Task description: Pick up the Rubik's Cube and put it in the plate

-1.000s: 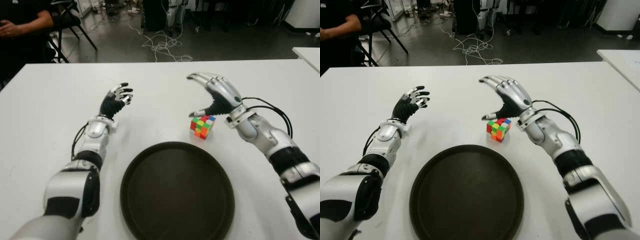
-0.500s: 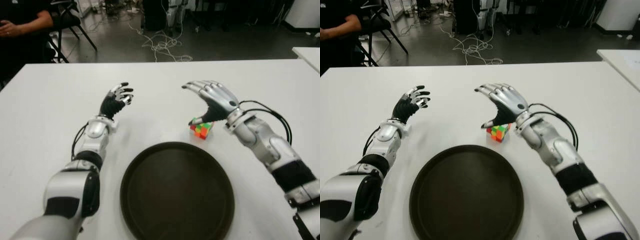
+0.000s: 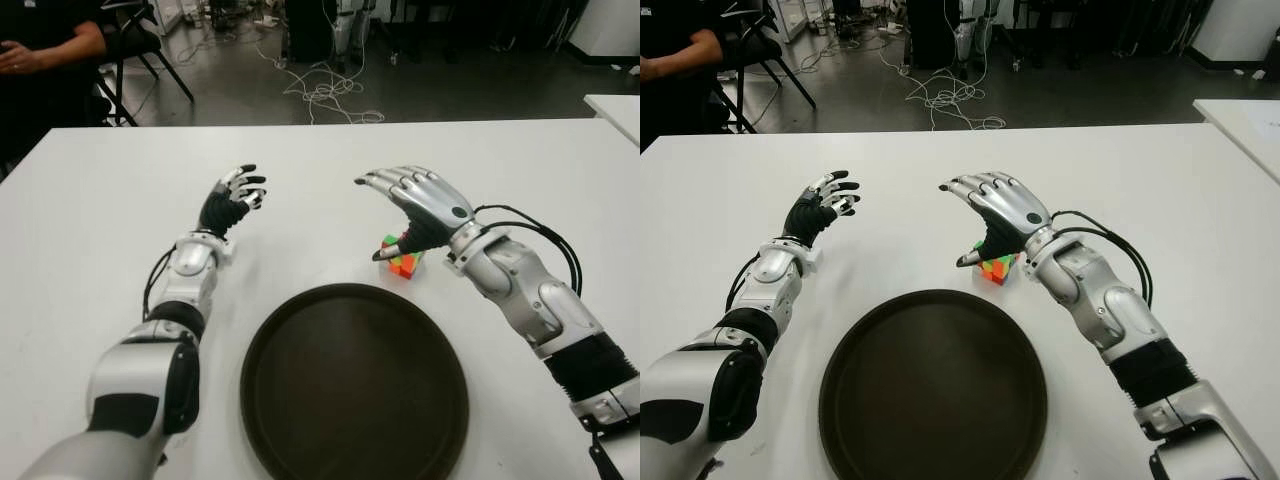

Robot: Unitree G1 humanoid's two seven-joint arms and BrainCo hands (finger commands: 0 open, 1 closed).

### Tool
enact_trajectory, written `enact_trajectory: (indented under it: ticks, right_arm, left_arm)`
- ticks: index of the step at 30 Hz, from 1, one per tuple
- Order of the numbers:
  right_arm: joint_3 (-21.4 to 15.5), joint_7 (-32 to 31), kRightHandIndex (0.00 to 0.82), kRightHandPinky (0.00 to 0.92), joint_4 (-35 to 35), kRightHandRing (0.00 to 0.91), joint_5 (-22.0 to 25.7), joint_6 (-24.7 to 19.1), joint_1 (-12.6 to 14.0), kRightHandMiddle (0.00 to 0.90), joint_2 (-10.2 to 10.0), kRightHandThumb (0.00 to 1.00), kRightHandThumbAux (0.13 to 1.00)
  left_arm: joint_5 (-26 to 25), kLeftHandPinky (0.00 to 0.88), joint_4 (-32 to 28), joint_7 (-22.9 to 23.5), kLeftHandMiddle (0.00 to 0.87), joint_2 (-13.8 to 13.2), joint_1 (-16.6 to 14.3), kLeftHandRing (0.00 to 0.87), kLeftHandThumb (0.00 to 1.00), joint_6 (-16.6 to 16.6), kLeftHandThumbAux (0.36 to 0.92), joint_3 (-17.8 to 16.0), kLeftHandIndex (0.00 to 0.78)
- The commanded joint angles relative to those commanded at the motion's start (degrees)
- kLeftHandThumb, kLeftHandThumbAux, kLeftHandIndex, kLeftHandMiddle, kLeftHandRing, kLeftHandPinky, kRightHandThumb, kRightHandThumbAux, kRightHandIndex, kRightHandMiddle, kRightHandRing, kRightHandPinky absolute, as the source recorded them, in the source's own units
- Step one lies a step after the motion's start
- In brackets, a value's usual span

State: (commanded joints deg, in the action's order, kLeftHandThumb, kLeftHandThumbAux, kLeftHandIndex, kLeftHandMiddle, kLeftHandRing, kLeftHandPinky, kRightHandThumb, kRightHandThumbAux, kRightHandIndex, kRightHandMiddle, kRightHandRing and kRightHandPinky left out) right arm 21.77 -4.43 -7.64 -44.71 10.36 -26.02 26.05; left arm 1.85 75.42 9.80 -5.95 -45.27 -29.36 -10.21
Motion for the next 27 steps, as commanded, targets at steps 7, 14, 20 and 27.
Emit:
enact_trajectory:
  ticks: [7, 14, 20, 27]
  right_arm:
    - [-0.09, -1.35, 0.145, 0.123, -0.03, 0.157, -0.42, -1.17, -0.3, 0.159, 0.5, 0.0, 0.716]
    - [-0.09, -1.89, 0.15, 0.147, -0.59, 0.167, -1.29, -3.03, -0.51, 0.166, 0.75, 0.0, 0.716]
    - [-0.24, -2.51, 0.151, 0.155, -0.24, 0.174, -1.43, -4.85, -0.37, 0.17, 1.21, 0.0, 0.717]
    - [-0.69, -1.29, 0.14, 0.148, 0.12, 0.173, -2.99, -8.81, 0.53, 0.17, 0.85, 0.0, 0.721]
  left_arm:
    - [0.12, 0.281, -0.04, -0.12, 0.255, -0.01, 0.01, 0.249, 0.095, 0.0, 0.745, 0.1, 0.182]
    - [0.25, 0.294, -0.04, -0.27, 0.261, -0.09, -0.02, 0.257, 0.111, 0.03, 0.75, 0.22, 0.176]
    - [0.16, 0.293, -0.08, -0.16, 0.264, -0.08, 0.06, 0.259, 0.106, -0.31, 0.752, 0.17, 0.182]
    - [0.03, 0.285, -0.11, -0.14, 0.259, -0.05, 0.13, 0.257, 0.094, -0.52, 0.715, 0.04, 0.184]
